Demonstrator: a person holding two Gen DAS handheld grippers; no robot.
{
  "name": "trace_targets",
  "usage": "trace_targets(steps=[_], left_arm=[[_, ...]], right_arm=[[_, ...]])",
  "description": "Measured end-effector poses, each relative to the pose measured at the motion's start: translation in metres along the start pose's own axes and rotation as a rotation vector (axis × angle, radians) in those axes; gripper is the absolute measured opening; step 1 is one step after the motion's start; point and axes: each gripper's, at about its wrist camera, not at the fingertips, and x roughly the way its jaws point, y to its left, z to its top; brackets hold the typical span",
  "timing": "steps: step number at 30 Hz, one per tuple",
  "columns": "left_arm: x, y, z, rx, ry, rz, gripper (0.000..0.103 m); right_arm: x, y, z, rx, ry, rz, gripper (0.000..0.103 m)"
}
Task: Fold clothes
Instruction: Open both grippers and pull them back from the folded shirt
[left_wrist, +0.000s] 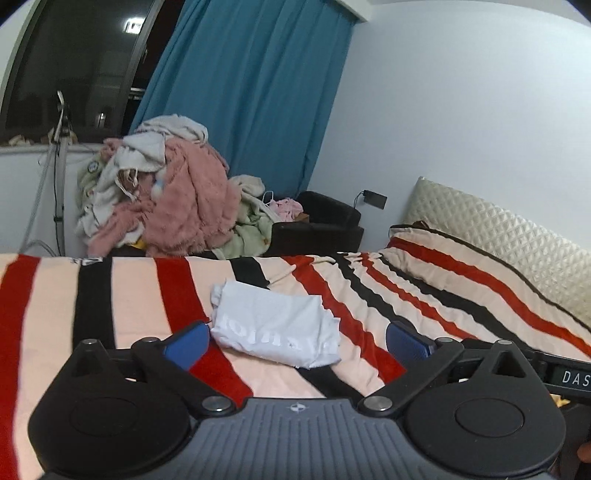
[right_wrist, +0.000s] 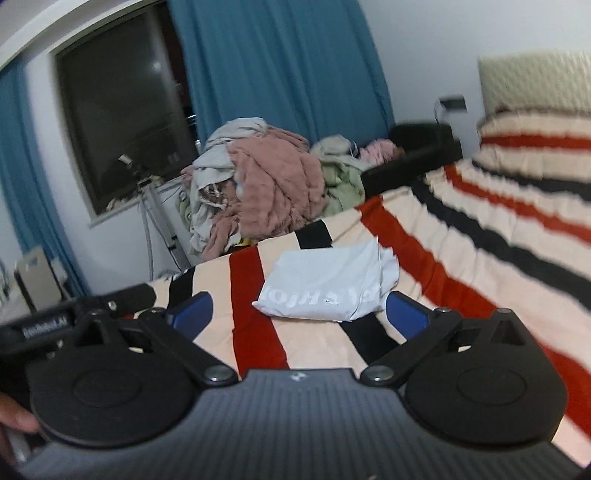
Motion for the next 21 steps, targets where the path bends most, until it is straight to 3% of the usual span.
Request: trace_targets(steps=[11, 21], left_arm=[[-0.079, -0.012, -0.046, 0.065, -0.092, 0.108, 0.103], [-0.063, -0.001, -0.081, 0.09, -0.071, 0.18, 0.103]], right_arm=[[-0.048, 0.026, -0.04, -0.089, -0.129, -0.022, 0.102], [-0.019, 0.021, -0.087, -0.067, -0.131, -0.043, 0.102]])
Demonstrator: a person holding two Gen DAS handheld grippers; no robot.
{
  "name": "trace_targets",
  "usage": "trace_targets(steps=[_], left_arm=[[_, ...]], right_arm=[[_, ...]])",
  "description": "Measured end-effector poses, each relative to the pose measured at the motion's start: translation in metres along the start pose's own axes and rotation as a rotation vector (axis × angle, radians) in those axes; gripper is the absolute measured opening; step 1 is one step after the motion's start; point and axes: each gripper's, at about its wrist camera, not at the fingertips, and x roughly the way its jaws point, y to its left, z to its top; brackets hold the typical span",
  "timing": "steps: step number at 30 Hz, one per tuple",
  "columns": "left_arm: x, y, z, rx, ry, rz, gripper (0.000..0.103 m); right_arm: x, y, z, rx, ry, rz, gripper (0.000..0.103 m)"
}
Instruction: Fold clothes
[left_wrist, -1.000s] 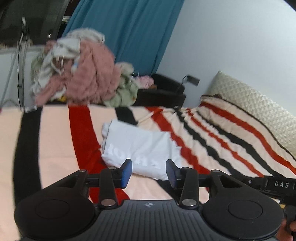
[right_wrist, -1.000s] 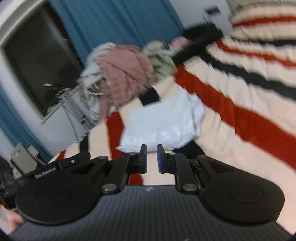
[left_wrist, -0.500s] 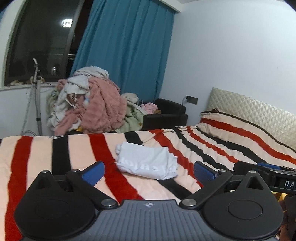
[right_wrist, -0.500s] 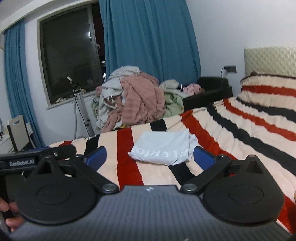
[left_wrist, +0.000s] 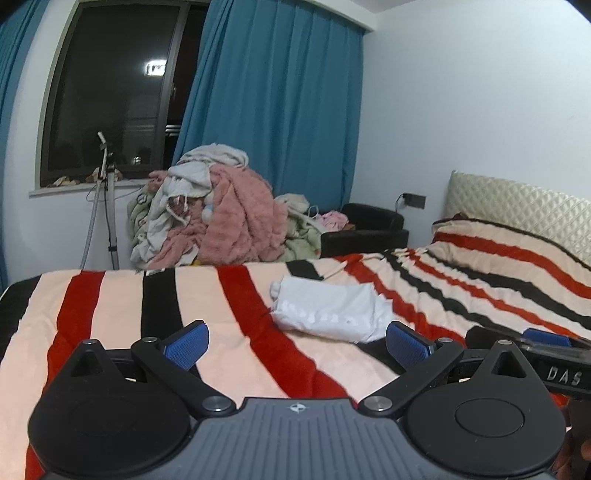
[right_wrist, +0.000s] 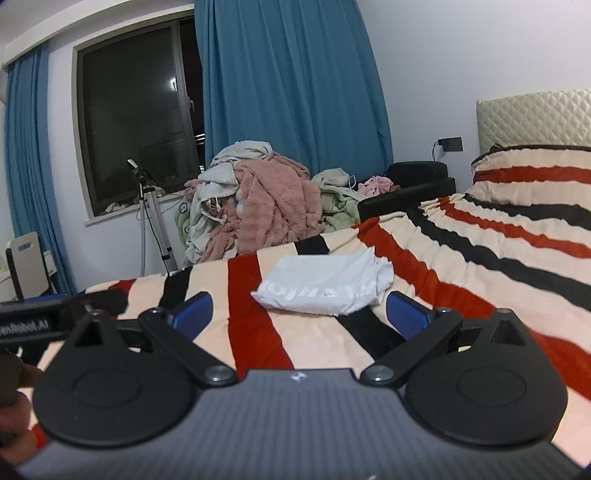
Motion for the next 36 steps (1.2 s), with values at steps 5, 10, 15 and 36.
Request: trace_targets(steps=[5, 10, 15, 36], left_arm=[[0.01, 0.009, -0.016, -0.017, 0.027, 0.028, 0.103], [0.015, 0.014, -0.021, -0.009, 0.045, 0.053, 0.103], [0.015, 0.015, -0.018, -0.025, 0.036, 0.057, 0.103], [0.019, 0.011, -0.021, -0.026, 0.041, 0.047, 0.103]], right_arm=[[0.018, -0.005, -0.015, -0.014, 0.01, -0.024, 0.102], [0.026, -0.002, -0.02, -0.034, 0.023, -0.032, 0.102], [0.025, 0.003, -0.023, -0.067, 0.021, -0.025, 0.102], [0.021, 0.005, -0.021, -0.085, 0.01, -0.027, 0.102]])
